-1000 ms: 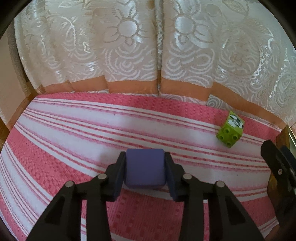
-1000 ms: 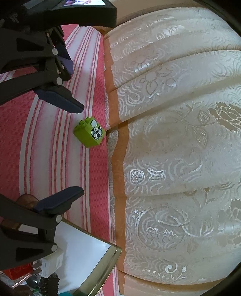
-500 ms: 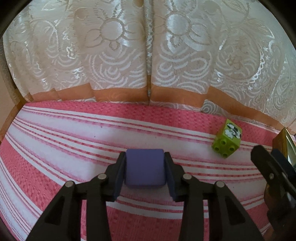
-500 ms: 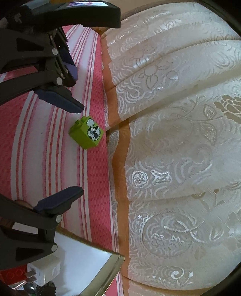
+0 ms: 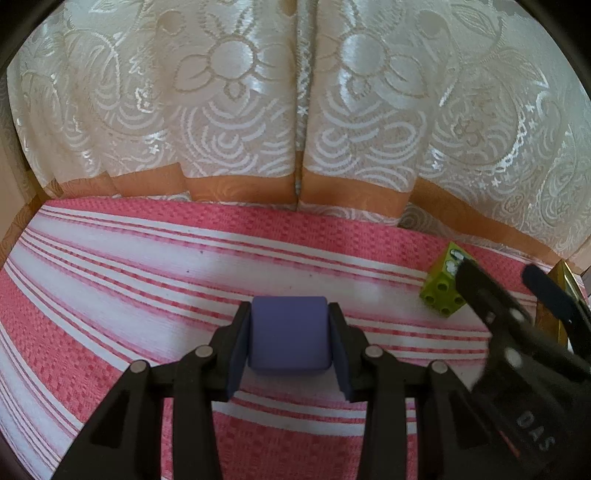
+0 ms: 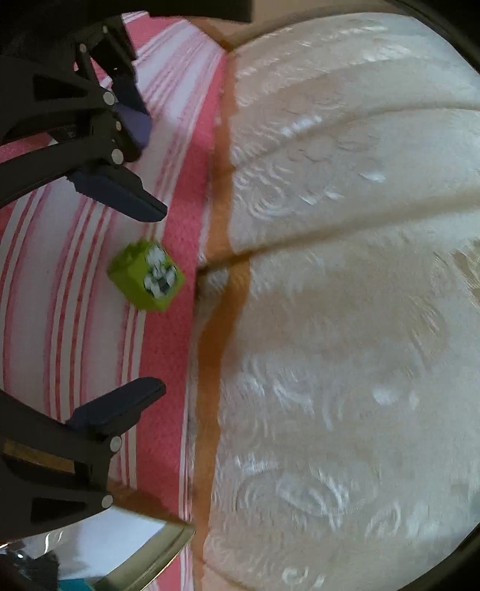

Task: Organize rigid objects
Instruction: 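Grasp the green face brick with the right tool while the left tool holds the purple cube, then carry the purple cube and green brick over the gold tin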

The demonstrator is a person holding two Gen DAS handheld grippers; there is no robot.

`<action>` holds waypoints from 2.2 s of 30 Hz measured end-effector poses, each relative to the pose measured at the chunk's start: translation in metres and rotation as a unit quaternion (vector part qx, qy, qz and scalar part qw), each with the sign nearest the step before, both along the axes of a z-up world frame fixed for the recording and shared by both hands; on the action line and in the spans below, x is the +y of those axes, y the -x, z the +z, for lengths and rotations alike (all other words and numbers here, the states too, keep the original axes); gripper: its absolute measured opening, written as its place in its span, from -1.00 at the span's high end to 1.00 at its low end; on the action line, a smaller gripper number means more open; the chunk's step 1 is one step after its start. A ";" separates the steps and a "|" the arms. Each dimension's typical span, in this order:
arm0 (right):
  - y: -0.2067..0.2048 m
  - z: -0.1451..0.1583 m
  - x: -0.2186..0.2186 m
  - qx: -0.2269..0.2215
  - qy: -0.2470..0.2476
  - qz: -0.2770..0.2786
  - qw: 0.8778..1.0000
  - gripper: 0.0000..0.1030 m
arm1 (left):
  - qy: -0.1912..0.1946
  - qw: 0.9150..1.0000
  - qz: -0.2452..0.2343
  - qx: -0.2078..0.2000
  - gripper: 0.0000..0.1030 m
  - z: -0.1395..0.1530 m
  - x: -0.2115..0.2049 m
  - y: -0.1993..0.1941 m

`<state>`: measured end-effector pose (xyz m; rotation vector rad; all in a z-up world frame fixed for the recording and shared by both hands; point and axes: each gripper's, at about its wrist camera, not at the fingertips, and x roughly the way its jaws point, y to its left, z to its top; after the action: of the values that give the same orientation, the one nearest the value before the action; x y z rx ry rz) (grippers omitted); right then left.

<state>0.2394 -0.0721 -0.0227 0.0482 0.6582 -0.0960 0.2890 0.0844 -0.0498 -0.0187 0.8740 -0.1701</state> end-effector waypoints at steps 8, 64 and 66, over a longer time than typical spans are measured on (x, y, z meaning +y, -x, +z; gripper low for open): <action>-0.025 -0.020 -0.009 0.068 -0.061 0.036 0.995 -0.36 | -0.021 1.000 -0.010 -0.002 0.25 -0.001 -0.007 0.007; 0.172 0.015 -0.031 -0.105 -0.073 0.027 0.991 0.32 | -0.030 0.986 0.070 -0.149 0.25 0.034 -0.014 0.156; 0.177 0.015 -0.033 -0.105 -0.072 0.026 0.991 0.32 | -0.029 0.986 0.069 -0.151 0.25 0.035 -0.015 0.161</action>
<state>0.0624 -0.1053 -0.0079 0.1786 0.4539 0.0082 0.1281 0.0689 -0.0147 0.0008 0.5719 -0.0158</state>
